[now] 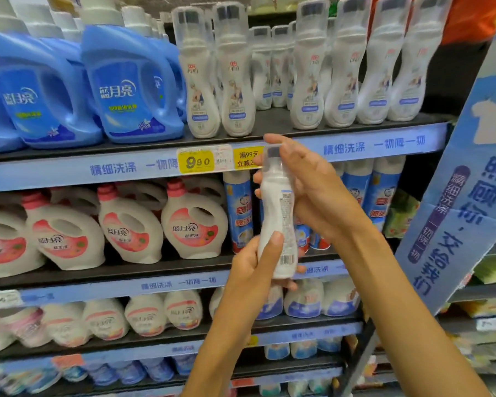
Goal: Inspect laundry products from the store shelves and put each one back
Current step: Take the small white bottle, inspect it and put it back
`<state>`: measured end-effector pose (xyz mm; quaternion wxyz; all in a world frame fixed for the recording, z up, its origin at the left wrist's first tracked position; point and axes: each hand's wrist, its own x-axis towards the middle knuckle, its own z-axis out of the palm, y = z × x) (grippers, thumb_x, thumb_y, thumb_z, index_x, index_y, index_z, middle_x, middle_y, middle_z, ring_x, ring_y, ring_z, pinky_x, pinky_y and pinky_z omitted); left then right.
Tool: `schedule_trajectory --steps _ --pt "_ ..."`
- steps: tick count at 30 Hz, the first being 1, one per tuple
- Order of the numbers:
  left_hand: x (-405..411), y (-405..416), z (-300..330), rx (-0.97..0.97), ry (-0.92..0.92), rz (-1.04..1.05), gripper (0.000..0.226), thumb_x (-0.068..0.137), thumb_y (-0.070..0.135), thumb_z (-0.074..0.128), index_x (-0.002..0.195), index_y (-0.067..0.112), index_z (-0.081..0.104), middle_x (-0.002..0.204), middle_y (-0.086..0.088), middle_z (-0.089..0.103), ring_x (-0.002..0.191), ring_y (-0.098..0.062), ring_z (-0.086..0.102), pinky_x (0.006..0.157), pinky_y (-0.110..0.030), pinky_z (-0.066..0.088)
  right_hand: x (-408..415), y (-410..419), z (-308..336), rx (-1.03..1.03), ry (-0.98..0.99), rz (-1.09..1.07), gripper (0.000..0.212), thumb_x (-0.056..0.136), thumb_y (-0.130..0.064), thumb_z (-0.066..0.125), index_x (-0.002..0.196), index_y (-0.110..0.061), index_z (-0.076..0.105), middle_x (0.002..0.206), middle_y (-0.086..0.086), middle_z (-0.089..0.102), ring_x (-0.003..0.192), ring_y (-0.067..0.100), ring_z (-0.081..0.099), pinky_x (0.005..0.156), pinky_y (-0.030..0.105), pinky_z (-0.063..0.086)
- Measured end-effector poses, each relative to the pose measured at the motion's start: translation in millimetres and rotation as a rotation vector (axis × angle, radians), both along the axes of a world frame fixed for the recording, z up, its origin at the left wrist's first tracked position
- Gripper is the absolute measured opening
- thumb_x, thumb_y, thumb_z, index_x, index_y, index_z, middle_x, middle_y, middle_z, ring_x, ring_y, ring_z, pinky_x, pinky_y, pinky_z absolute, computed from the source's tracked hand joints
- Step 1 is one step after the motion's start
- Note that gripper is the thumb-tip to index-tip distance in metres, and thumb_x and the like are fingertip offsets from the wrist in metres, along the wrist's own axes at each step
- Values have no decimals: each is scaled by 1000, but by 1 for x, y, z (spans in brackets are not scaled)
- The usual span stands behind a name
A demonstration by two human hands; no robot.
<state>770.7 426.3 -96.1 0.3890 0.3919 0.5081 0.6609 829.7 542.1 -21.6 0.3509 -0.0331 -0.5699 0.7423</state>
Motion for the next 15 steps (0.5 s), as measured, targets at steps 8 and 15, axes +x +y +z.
schedule_trajectory --steps 8,15 --pt "37 22 3 130 -304 -56 58 78 66 48 84 14 71 66 -8 65 46 -12 54 41 -20 42 28 22 4 -95 -6 118 38 96 -41 38 118 -15 55 99 7 71 88 23 71 72 34 59" --pt "68 35 -5 29 -104 177 62 74 61 41 110 14 60 85 -16 69 61 -13 65 56 -24 55 53 35 -2 -2 -2 84 30 101 -31 36 122 -14 48 90 7 63 75 19 61 68 32 55"
